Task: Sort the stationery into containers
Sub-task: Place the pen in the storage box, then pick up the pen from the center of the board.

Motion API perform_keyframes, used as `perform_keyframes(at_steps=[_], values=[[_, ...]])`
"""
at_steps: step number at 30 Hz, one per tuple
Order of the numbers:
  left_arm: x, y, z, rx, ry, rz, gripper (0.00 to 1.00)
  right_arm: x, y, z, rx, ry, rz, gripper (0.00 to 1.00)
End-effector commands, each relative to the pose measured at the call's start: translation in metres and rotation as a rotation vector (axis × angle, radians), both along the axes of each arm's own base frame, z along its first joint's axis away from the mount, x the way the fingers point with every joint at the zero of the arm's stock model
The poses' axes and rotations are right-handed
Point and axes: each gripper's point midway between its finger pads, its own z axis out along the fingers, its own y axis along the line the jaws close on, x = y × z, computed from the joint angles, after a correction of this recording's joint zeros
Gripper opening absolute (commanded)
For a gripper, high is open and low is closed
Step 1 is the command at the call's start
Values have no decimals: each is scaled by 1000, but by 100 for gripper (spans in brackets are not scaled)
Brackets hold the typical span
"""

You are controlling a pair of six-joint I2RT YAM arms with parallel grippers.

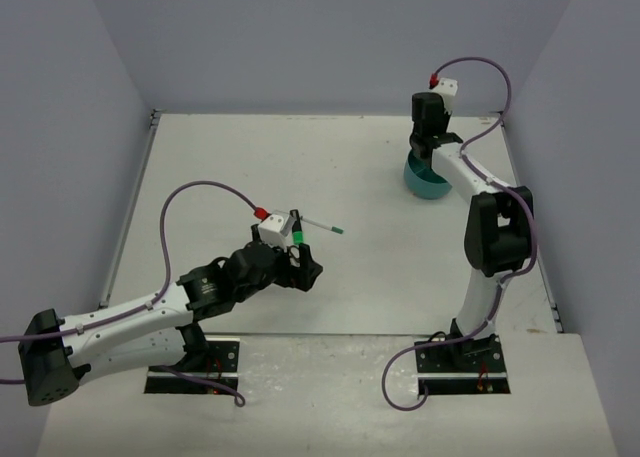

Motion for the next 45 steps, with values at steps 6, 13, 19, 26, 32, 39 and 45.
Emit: perform_keyframes(at_steps=[6, 13, 19, 26, 32, 39, 45], values=[[0, -1, 2, -38, -15, 5, 100, -1, -9, 11, 3, -8, -30, 54], [11, 8, -7, 11, 14, 107, 100, -15, -9, 57, 43, -79, -32, 65], [40, 11, -8, 105, 93, 360, 100, -53, 6, 139, 156, -203, 38, 67], [68, 2, -19, 155, 206, 661, 100, -137, 39, 171, 261, -190, 204, 86], [99, -14, -20, 173, 337, 911, 100, -216, 53, 129, 360, -172, 311, 98], [141, -34, -60, 265, 389, 1125, 91, -254, 51, 94, 412, -196, 356, 99], [158, -36, -108, 352, 464, 1145, 78, -260, 54, 88, 413, -172, 385, 99]])
